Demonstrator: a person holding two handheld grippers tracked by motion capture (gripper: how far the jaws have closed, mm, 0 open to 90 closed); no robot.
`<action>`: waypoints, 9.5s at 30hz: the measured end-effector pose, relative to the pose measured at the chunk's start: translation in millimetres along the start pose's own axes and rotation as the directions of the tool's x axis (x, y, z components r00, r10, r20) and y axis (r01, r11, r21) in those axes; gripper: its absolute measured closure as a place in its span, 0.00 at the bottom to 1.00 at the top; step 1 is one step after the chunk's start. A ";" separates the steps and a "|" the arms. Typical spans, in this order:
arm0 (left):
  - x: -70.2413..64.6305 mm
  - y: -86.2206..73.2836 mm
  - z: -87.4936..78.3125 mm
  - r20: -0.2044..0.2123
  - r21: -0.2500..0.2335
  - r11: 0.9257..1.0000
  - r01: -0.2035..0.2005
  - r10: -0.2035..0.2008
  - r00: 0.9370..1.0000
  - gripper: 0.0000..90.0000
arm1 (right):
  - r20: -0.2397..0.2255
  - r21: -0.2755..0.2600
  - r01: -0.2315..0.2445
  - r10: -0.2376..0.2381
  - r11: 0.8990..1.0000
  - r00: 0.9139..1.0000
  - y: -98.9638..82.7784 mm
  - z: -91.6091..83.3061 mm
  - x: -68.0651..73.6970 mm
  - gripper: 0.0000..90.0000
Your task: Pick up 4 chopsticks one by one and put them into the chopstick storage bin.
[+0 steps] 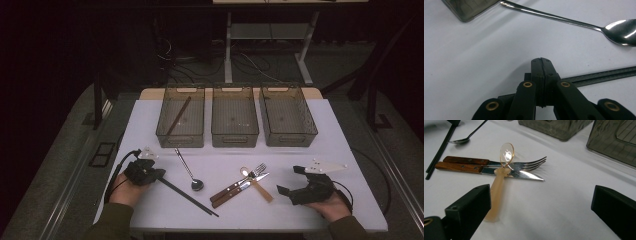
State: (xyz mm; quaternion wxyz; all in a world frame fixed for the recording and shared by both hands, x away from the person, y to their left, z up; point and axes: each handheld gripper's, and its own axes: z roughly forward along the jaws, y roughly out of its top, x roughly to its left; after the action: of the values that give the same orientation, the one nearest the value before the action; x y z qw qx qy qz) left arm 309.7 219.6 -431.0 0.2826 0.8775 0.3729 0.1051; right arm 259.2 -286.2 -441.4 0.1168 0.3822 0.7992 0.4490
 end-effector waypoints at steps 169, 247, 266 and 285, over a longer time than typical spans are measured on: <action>-84.1 4.8 14.0 0.185 -0.076 0.940 -0.332 0.340 0.922 0.99 | -0.005 0.003 0.001 -0.001 1.000 1.000 0.3 1.9 -0.6 0.03; -76.1 1.1 8.7 0.193 -0.058 0.949 -0.311 0.316 0.929 0.85 | -0.006 0.011 -0.002 0.002 1.000 1.000 0.4 2.8 -0.3 0.03; -80.4 4.2 12.2 0.197 -0.062 0.952 -0.300 0.306 0.931 0.93 | -0.005 0.005 0.001 -0.001 1.000 1.000 0.5 2.3 -0.4 0.03; -79.3 -4.7 -3.8 0.186 -0.109 0.951 -0.291 0.307 0.933 0.72 | -0.004 0.002 0.002 -0.002 1.000 1.000 0.6 1.7 -0.7 0.03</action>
State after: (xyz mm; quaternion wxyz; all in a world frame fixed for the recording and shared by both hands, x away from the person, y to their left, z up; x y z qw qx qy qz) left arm 249.9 167.3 -428.5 0.3344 0.9181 0.2001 0.0725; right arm 260.9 -285.4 -442.0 0.1152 0.3807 0.8002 0.4489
